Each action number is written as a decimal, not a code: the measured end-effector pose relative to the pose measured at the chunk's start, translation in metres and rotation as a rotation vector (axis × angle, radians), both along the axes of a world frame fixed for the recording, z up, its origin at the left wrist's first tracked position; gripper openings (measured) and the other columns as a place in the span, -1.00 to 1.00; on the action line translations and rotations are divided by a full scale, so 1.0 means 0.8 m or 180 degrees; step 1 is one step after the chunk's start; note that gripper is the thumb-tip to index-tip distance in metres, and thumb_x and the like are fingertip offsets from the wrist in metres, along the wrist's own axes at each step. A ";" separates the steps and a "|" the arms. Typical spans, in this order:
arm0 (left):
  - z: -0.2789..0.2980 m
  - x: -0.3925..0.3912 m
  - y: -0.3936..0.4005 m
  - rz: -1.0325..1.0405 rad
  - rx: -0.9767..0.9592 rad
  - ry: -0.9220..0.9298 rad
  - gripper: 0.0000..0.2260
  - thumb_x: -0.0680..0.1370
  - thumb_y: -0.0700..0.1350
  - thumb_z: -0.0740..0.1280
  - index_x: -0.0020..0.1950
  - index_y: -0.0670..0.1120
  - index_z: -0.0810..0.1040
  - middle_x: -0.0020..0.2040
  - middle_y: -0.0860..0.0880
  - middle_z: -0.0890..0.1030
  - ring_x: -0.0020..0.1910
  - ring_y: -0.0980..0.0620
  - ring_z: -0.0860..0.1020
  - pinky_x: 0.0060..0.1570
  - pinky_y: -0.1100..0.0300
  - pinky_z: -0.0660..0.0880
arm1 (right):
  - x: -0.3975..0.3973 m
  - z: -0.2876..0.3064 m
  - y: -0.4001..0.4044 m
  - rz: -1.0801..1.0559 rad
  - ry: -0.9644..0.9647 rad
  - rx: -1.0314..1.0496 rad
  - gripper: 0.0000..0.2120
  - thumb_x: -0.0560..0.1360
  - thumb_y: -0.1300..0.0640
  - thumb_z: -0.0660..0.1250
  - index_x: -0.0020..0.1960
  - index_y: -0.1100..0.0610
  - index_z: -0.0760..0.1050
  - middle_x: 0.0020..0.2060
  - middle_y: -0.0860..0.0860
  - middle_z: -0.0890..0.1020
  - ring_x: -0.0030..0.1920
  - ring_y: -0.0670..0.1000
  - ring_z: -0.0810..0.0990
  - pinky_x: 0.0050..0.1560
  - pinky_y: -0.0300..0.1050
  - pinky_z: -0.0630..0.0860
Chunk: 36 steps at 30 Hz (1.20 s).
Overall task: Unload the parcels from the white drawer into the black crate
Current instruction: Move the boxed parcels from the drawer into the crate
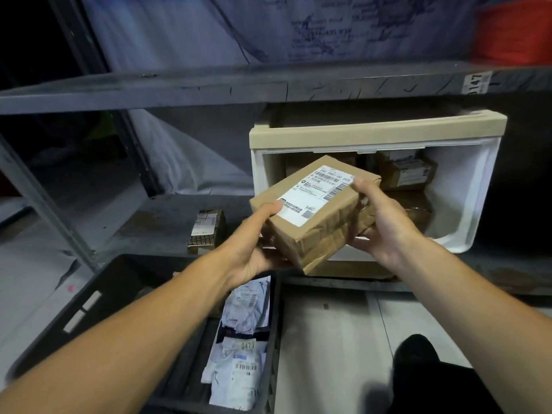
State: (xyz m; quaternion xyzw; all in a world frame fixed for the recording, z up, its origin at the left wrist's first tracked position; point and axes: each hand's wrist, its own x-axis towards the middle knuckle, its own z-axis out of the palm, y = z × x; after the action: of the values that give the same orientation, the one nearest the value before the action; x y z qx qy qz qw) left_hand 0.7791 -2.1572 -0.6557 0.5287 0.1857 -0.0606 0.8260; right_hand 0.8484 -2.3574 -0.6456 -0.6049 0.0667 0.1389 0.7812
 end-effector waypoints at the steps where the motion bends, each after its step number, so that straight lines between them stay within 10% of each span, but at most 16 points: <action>1: -0.001 -0.001 0.004 -0.0139 0.0016 0.0058 -0.41 0.39 0.10 0.49 0.34 -0.12 0.52 0.26 -0.27 0.59 0.14 -0.25 0.65 -0.02 -0.30 0.61 | 0.002 -0.001 -0.001 -0.0072 -0.0014 -0.0053 -0.40 0.43 -0.24 0.48 0.37 -0.04 0.44 0.16 0.08 0.64 0.16 0.11 0.62 -0.14 0.05 0.66; 9: 0.003 -0.001 0.030 -0.1126 0.0248 0.0244 -0.41 0.39 0.32 0.47 0.26 -0.05 0.59 0.17 -0.19 0.46 -0.02 -0.16 0.52 -0.03 -0.07 0.58 | 0.008 0.002 -0.009 0.0208 -0.0032 -0.0263 -0.57 0.48 -0.25 0.31 0.20 -0.01 0.62 -0.02 0.05 0.74 0.06 0.14 0.67 0.00 0.06 0.59; 12: -0.001 -0.001 0.028 -0.1214 0.0264 0.0147 -0.49 0.43 0.25 0.48 0.30 0.03 0.65 0.26 -0.18 0.60 0.21 -0.23 0.50 0.21 -0.17 0.48 | 0.007 0.004 -0.011 0.0520 0.0040 -0.0258 -0.55 0.50 -0.26 0.28 0.16 0.04 0.65 0.04 0.14 0.75 0.19 0.23 0.67 0.33 0.27 0.51; 19: -0.005 -0.001 0.025 -0.1036 0.0447 0.0038 -0.31 0.28 0.20 0.55 0.37 0.01 0.55 0.34 -0.22 0.59 0.37 -0.32 0.50 0.36 -0.37 0.38 | -0.004 0.011 -0.009 0.0658 0.0026 -0.0405 -0.43 0.48 -0.37 0.37 0.22 0.06 0.65 0.13 0.20 0.71 0.22 0.31 0.64 0.38 0.25 0.49; 22: -0.006 -0.004 0.025 -0.0807 0.0480 0.0013 -0.37 0.33 0.12 0.54 0.35 -0.03 0.53 0.33 -0.26 0.59 0.32 -0.32 0.55 0.31 -0.34 0.45 | -0.009 0.011 -0.012 0.0705 0.0022 -0.0557 -0.49 0.50 -0.38 0.32 0.09 0.03 0.68 0.08 0.15 0.70 0.23 0.25 0.63 0.26 0.07 0.55; 23: -0.006 -0.005 0.025 -0.0686 0.0449 0.0000 -0.45 0.36 0.10 0.53 0.31 -0.04 0.56 0.32 -0.26 0.59 0.29 -0.31 0.57 0.28 -0.32 0.48 | -0.012 0.011 -0.011 0.0839 0.0095 -0.0446 -0.49 0.48 -0.38 0.36 0.06 0.04 0.71 0.12 0.16 0.68 0.27 0.10 0.23 0.29 0.02 0.51; 24: -0.005 -0.007 0.026 -0.0545 0.0402 -0.0012 -0.51 0.39 0.09 0.50 0.26 -0.05 0.58 0.28 -0.26 0.61 0.26 -0.30 0.59 0.25 -0.31 0.50 | -0.016 0.011 -0.009 0.0976 0.0169 -0.0301 -0.48 0.43 -0.38 0.43 0.06 0.05 0.72 0.21 0.19 0.64 0.01 0.05 0.44 0.32 0.07 0.48; 28: -0.002 -0.012 0.034 -0.0139 0.0349 -0.0079 -0.67 0.52 0.07 0.37 0.20 -0.08 0.57 0.12 -0.19 0.60 0.13 -0.24 0.60 0.23 -0.32 0.52 | -0.014 0.001 -0.006 0.1142 0.0101 -0.0267 -0.41 0.38 -0.30 0.50 0.23 0.08 0.67 0.24 0.20 0.66 0.10 0.17 0.55 0.36 0.16 0.44; 33: 0.001 -0.024 0.046 0.0029 0.0388 -0.0081 -0.72 0.57 0.00 0.32 0.23 -0.08 0.57 0.03 -0.15 0.63 0.10 -0.19 0.60 0.27 -0.32 0.49 | -0.023 0.007 0.003 0.1132 -0.0030 -0.0362 -0.67 0.53 -0.12 0.41 0.15 0.08 0.66 -0.07 0.04 0.75 -0.16 0.02 0.72 -0.24 -0.12 0.56; 36: 0.002 -0.032 0.056 0.0034 0.0288 -0.0068 -0.72 0.54 -0.02 0.36 0.20 -0.09 0.58 -0.12 -0.09 0.65 0.09 -0.17 0.57 0.33 -0.32 0.44 | -0.036 0.013 0.011 0.1136 -0.0056 -0.0380 -0.69 0.54 -0.08 0.41 0.17 0.10 0.67 0.00 0.06 0.76 -0.05 0.07 0.72 -0.07 -0.03 0.57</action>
State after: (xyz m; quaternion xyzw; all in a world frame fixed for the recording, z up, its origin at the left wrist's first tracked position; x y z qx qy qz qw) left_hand 0.7537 -2.1124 -0.6543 0.5652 0.1822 -0.0421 0.8035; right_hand 0.8199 -2.3483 -0.6353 -0.6536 -0.0404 0.2658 0.7075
